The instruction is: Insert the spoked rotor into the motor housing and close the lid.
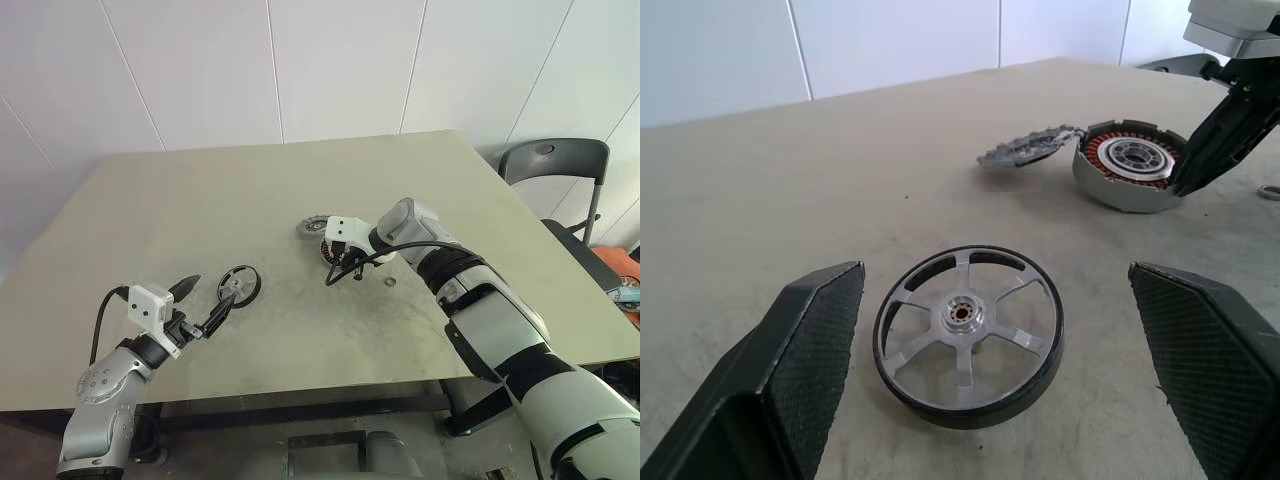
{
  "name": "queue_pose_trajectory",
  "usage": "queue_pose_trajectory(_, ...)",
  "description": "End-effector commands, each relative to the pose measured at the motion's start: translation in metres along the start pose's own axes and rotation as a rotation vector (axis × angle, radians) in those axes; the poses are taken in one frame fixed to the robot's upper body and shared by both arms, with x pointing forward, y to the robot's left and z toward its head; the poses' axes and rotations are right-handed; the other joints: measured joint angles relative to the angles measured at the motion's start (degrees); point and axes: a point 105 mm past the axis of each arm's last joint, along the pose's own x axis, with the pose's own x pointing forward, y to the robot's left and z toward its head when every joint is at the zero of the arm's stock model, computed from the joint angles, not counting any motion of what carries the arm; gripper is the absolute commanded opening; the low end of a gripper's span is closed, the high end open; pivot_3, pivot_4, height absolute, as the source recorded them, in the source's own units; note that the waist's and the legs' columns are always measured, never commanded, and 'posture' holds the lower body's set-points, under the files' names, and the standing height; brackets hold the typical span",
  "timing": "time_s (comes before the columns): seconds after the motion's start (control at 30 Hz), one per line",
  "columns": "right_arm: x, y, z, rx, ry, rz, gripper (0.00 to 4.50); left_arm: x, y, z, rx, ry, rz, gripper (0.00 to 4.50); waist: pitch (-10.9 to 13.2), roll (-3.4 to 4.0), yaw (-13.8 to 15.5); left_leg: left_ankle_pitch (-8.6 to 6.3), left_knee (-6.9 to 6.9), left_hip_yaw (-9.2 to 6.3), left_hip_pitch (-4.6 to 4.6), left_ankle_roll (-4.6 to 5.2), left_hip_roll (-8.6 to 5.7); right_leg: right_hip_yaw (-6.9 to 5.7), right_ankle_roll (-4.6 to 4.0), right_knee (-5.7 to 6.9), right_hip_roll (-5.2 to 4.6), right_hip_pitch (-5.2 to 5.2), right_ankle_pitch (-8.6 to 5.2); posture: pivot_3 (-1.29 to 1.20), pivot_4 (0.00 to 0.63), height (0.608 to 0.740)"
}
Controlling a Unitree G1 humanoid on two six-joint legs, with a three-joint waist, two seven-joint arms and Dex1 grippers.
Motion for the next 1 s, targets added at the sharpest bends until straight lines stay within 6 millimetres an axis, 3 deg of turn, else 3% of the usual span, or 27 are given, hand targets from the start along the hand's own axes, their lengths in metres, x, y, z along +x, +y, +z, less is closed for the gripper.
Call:
queue_pose_trajectory(0.03, -0.012, 0.003, 0.025, 0.022, -0.074, 0.057, 0.01, 0.003, 0.003, 0.013, 0.038, -0.039, 0.002, 4.5, 0.0, 0.0, 0.0, 0.0, 0.0, 0.0, -0.02, 0.0, 0.0, 0.0, 0.0, 0.0, 0.0, -0.03, 0.0, 0.0, 0.0, 0.74)
queue_pose_trajectory(0.2, -0.035, 0.019, 0.043, 0.076, -0.138, 0.189, 0.01, 0.003, 0.002, 0.013, 0.038, -0.037, 0.0, 4.5, 0.0, 0.02, 0.0, 0.0, -0.21, 0.0, -0.19, 0.0, 0.0, 0.02, 0.21, -0.02, 0.0, -0.3, 0.12, 0.0, 0.0, 0.74)
queue_pose_trajectory(0.47, -0.059, 0.06, 0.045, 0.065, -0.156, 0.317, 0.01, 0.002, 0.002, 0.012, 0.037, -0.03, -0.003, 4.5, 0.0, -0.01, 0.7, 0.06, -0.34, 0.0, -0.94, -0.08, -0.02, 0.01, 0.06, -0.07, -0.08, -1.05, 0.25, 0.0, 0.0, 0.74)
queue_pose_trajectory(0.63, -0.044, 0.086, 0.036, 0.103, -0.133, 0.389, 0.01, 0.005, 0.001, 0.01, 0.033, -0.026, -0.014, 4.5, 0.0, -0.02, 1.0, 0.06, -0.35, 0.04, -0.91, -0.08, -0.01, 0.01, 0.06, -0.07, -0.08, -1.03, 0.25, 0.0, 0.0, 0.74)
queue_pose_trajectory(1.0, -0.035, 0.104, 0.066, 0.229, -0.218, 0.447, 0.01, 0.003, 0.004, 0.005, 0.032, -0.021, -0.011, 4.5, 0.0, -0.07, 1.4, 0.09, -0.31, 0.04, -0.87, -0.12, 0.01, 0.01, 0.04, -0.04, -0.04, -1.01, 0.27, 0.0, 0.0, 0.74)
